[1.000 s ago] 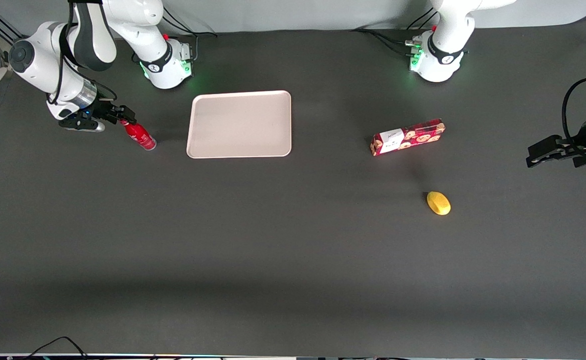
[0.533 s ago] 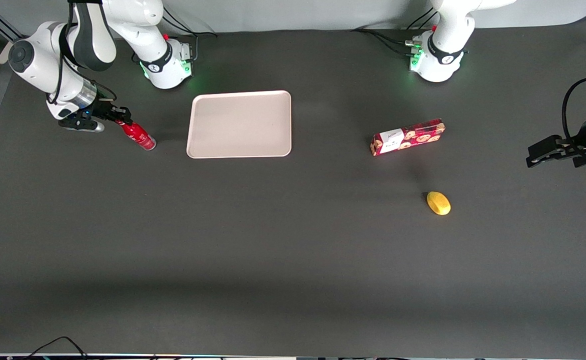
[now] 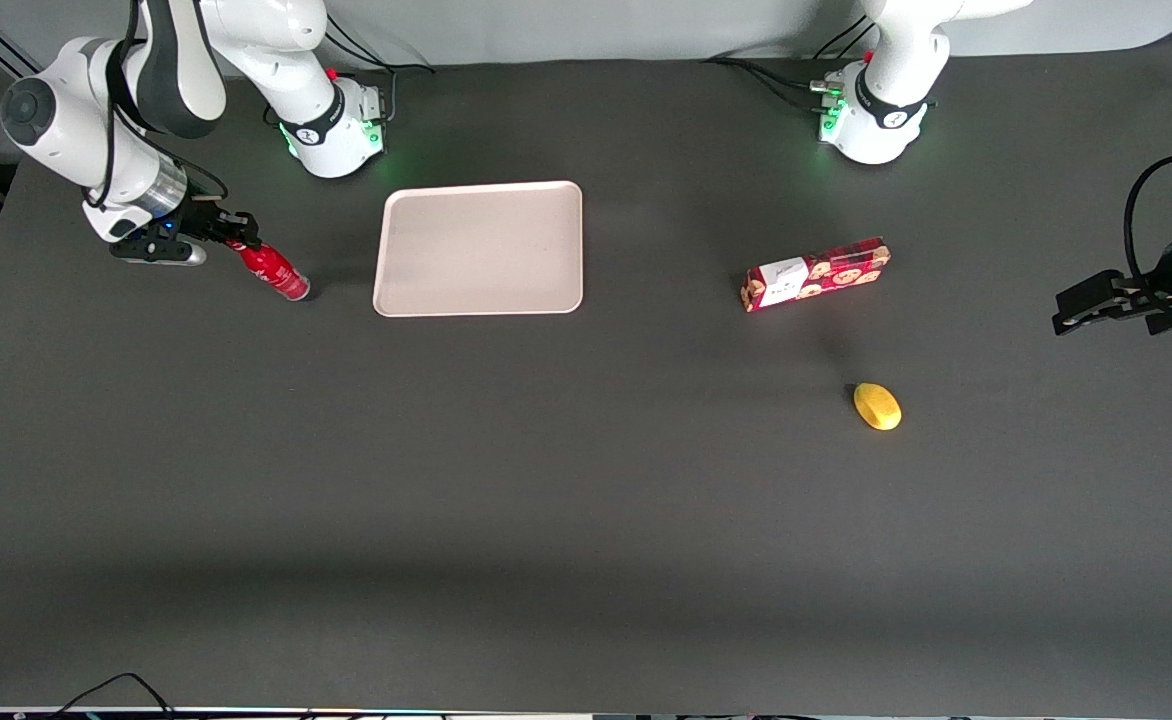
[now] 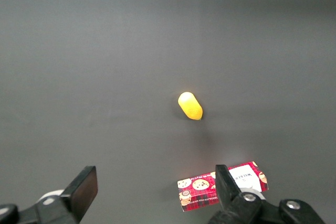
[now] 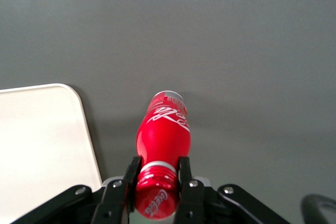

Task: Place coke bottle on tray
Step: 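Lower the open right gripper over the bottle's neck and align, then close the right gripper on the bottle's neck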

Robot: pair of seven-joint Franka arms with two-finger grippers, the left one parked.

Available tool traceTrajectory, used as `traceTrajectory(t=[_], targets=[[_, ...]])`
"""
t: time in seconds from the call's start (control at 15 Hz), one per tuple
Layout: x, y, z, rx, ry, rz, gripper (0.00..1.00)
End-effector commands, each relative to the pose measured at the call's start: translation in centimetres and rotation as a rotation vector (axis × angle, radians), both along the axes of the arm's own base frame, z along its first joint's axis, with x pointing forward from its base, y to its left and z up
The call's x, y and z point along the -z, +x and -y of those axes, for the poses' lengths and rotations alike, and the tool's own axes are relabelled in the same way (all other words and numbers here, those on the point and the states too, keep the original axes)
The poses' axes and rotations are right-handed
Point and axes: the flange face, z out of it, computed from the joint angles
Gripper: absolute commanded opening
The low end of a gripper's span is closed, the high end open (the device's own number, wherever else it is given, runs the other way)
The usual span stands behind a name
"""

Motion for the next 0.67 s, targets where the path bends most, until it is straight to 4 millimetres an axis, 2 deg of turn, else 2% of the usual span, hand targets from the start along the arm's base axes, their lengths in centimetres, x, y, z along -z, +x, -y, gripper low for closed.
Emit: traceTrajectory(t=[0.0, 0.47, 0.6], targets=[[-5.5, 1.9, -0.6, -0.011, 0.005, 0.036, 0.00], [-19.9, 5.9, -0.7, -0.056, -0.029, 0.047, 0.00], [-22.0, 6.8, -0.8, -0.047, -0.050, 0.027, 0.00]])
